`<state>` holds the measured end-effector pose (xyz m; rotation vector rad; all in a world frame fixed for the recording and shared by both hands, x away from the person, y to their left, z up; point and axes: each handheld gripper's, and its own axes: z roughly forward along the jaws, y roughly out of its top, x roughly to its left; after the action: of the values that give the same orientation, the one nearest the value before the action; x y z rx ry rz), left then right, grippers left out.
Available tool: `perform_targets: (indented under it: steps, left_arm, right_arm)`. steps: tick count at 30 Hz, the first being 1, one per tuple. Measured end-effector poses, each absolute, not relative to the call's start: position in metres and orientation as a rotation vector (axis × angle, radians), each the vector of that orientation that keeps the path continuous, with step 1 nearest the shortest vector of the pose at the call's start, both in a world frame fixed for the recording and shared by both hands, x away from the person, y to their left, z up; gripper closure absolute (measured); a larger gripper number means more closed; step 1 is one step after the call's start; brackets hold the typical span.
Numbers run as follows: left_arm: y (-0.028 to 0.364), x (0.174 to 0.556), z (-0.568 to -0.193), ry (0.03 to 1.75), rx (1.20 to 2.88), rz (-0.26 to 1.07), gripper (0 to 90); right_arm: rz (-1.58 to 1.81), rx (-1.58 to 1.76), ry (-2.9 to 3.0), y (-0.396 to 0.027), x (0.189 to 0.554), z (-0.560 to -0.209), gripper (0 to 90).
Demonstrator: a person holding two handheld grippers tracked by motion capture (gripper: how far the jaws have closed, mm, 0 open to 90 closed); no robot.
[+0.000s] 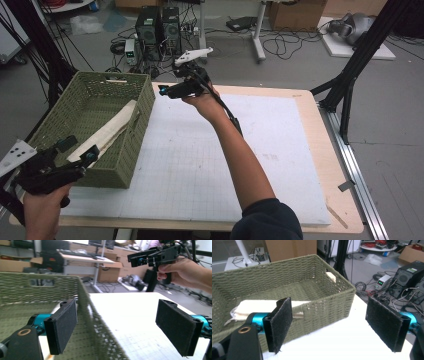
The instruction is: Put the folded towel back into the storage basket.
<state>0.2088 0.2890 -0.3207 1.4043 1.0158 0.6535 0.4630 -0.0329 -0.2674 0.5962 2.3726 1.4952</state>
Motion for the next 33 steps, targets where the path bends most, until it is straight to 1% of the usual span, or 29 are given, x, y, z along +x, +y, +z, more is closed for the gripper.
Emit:
perform_targets:
  steps: [11,19,25,33]
  left_arm:
    - [0.261,0.216,-0.322,0.931,1.450,0.591,17.9]
    - [0.239,0.223,-0.322,0.850,1.480,0.541,17.9]
    - [0.215,0.229,-0.327,0.789,1.503,0.499,17.9]
    - [0.174,0.235,-0.342,0.716,1.567,0.417,17.7]
  right_arm:
    - [1.545,0.635,2.288,-0.084,0.431,-0.262,19.7]
    - [1.549,0.673,2.213,-0.129,0.400,-0.269,19.7]
    - [1.488,0.716,2.170,-0.171,0.372,-0.281,19.6]
    - [1.447,0.826,2.092,-0.229,0.326,-0.310,18.6]
